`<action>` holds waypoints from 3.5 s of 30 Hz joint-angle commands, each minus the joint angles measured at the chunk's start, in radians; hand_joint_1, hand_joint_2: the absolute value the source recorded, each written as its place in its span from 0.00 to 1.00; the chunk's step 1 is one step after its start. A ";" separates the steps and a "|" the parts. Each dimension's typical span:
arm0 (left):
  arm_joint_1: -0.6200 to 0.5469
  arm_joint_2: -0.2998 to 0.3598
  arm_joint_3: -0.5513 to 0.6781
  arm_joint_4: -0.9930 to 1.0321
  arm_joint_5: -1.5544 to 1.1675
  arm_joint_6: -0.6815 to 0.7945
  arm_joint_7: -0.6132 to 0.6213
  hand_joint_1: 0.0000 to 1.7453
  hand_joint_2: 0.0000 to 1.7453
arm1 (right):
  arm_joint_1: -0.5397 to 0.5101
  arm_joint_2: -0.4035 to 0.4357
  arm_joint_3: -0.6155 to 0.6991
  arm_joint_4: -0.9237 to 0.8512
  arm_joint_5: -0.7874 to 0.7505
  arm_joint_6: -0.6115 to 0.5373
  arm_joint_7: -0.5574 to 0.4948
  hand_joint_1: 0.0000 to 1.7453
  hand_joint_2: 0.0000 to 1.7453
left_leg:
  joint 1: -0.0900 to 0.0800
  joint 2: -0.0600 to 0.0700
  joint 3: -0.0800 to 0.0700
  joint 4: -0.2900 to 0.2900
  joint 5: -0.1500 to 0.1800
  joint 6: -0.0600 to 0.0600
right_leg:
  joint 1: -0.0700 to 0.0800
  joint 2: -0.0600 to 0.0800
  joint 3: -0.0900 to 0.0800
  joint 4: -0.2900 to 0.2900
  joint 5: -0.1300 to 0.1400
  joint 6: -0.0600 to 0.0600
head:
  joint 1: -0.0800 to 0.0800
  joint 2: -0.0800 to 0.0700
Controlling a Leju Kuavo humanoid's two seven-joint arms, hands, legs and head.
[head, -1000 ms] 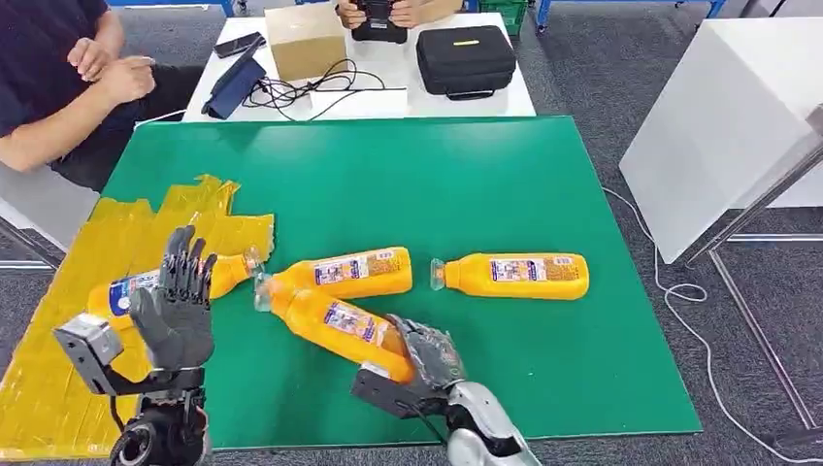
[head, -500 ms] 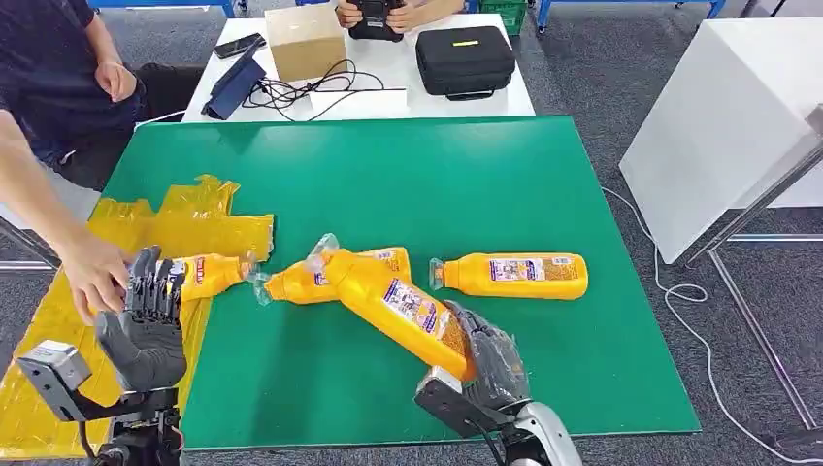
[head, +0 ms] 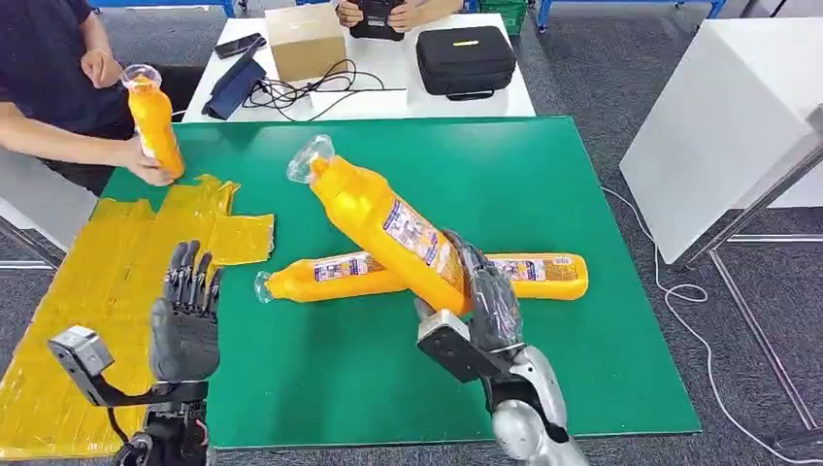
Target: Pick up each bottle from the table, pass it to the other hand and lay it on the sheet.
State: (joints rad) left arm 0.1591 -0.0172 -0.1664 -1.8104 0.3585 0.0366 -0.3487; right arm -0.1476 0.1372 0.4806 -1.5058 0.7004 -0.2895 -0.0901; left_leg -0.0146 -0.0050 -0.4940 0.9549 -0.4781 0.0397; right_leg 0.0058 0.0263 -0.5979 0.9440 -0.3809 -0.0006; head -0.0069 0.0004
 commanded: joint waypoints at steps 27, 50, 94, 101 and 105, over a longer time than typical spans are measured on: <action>-0.189 -0.140 -0.139 0.080 0.131 0.053 0.120 0.00 1.00 | -0.385 0.212 0.379 0.656 -0.087 -0.075 0.107 1.00 1.00 | 0.001 0.000 0.002 0.000 0.000 -0.003 | 0.001 -0.002 0.001 0.000 -0.001 0.001 | -0.001 0.000; -0.144 -0.196 0.025 -0.017 0.094 0.029 0.140 0.00 1.00 | -0.439 0.212 0.834 0.657 -0.162 -0.073 0.139 1.00 1.00 | 0.002 -0.003 0.003 -0.001 -0.001 -0.004 | 0.003 -0.005 0.002 -0.001 -0.002 0.001 | 0.000 0.000; -0.122 -0.211 0.041 -0.044 0.117 0.005 0.134 1.00 1.00 | -0.276 0.153 0.567 0.619 0.027 -0.029 0.032 0.00 1.00 | 0.002 -0.006 0.003 -0.002 0.000 -0.004 | 0.004 -0.008 0.003 -0.002 -0.003 0.001 | 0.000 0.000; -0.084 -0.222 0.180 -0.084 -0.025 0.074 0.076 1.00 1.00 | -0.182 0.038 0.375 0.289 -0.057 0.032 0.047 0.00 0.00 | 0.002 -0.006 0.002 0.000 -0.001 -0.004 | 0.003 -0.007 0.002 -0.001 -0.003 0.002 | -0.001 0.000; -0.084 -0.238 0.346 -0.080 -0.376 0.183 0.034 1.00 1.00 | -0.056 -0.037 0.234 0.048 -0.108 0.038 -0.006 0.00 0.00 | 0.002 -0.005 0.004 -0.001 -0.002 -0.004 | 0.003 -0.008 0.004 -0.001 -0.005 0.002 | 0.000 0.000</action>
State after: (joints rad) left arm 0.1286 -0.2270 -0.0820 -1.8757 0.3496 0.1085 -0.2641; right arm -0.3933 0.2799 0.9349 -1.0644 0.6450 -0.2705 -0.0439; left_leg -0.0144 -0.0041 -0.4968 0.9550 -0.4779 0.0390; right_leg 0.0068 0.0283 -0.6030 0.9443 -0.3810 -0.0009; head -0.0073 0.0004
